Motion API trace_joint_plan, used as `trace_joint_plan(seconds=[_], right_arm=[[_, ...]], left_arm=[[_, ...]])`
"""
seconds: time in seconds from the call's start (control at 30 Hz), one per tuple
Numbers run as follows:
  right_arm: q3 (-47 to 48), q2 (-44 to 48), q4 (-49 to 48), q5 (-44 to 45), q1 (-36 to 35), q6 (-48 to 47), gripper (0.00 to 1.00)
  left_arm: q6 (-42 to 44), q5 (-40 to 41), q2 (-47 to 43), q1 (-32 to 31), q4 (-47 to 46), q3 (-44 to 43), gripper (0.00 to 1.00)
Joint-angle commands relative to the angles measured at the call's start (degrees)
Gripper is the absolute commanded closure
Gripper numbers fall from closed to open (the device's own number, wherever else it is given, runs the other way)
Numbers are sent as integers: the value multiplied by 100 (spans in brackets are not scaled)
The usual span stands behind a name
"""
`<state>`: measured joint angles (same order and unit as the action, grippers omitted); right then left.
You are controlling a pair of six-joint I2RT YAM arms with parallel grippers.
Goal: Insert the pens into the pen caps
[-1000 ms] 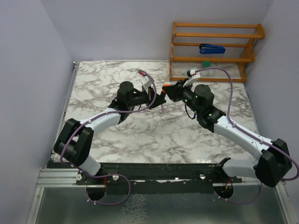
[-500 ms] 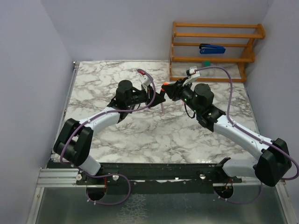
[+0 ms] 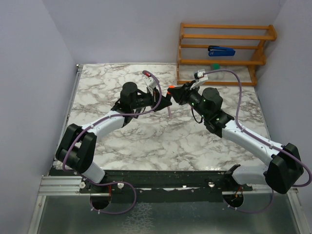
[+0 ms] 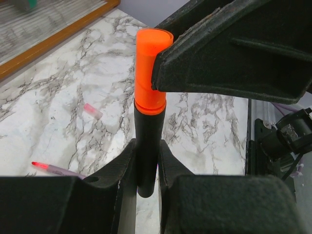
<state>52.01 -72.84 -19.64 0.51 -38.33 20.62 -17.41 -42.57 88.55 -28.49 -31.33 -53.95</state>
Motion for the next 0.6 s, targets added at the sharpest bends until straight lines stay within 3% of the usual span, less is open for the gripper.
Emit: trace_joint_plan(seconds=[0.0,0.23,0.57], right_arm=[[-487,-307,1726,-1793,-518,293,100],[-283,-371,2500,-1031,-530,10,100],[-415,-421,2547,-958,-535,33,100]], left_arm=[[-114,1211,-149,343,-1428,-748,100],[-115,1233,-172,410,-1428,-761,100],[-122,1251,-139,510,-1428,-924,100]])
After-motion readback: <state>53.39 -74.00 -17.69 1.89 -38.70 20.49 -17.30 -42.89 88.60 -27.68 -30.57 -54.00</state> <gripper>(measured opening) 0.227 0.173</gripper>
